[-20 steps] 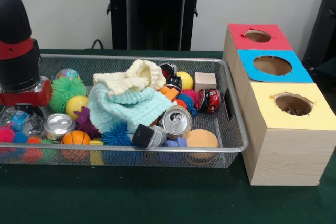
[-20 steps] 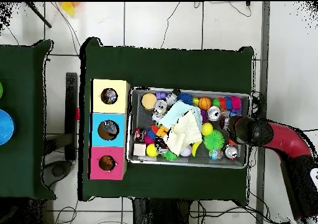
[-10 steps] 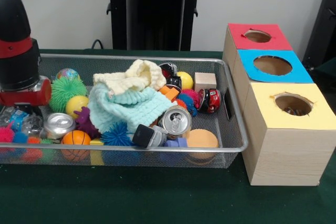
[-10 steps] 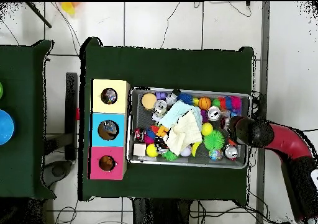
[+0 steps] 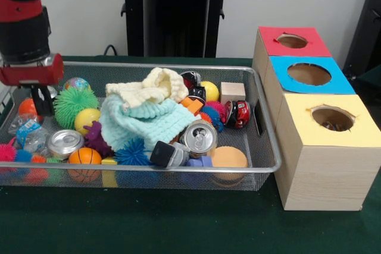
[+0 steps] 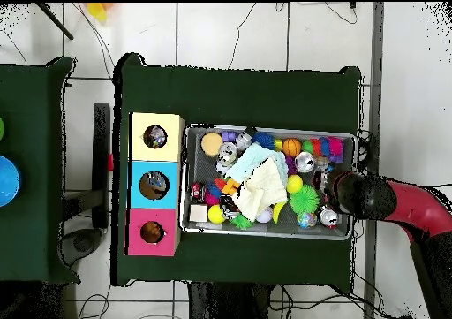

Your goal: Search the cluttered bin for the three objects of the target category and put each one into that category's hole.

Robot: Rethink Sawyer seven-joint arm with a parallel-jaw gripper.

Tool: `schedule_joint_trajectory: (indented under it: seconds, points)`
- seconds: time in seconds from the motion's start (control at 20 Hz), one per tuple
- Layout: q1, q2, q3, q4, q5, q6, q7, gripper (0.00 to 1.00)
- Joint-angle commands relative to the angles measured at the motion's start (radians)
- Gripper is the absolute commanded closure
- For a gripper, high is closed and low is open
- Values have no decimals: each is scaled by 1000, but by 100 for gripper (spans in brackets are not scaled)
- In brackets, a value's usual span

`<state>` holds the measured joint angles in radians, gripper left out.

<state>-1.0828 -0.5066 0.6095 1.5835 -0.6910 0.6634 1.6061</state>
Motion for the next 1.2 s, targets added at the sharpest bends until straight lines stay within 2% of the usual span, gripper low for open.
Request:
schedule_joint_trajectory:
  seconds: [0.05, 0.35, 0.4, 0.6, 0.75, 0.85, 1.0, 1.2]
  points:
    - [25, -162, 33, 146, 89, 84, -49, 100]
    - [20, -139, 43, 136, 90, 49, -112, 100]
    - [9, -129, 59, 139, 92, 29, -134, 0]
    - [-21, -108, 106, 143, 69, -29, -191, 0]
    - [-23, -92, 120, 127, 53, -26, -213, 0]
    - [-22, -86, 133, 114, 31, -12, -255, 0]
    - [0, -87, 136, 84, -16, 66, -352, 0]
    - [5, -82, 140, 82, -28, 101, -369, 0]
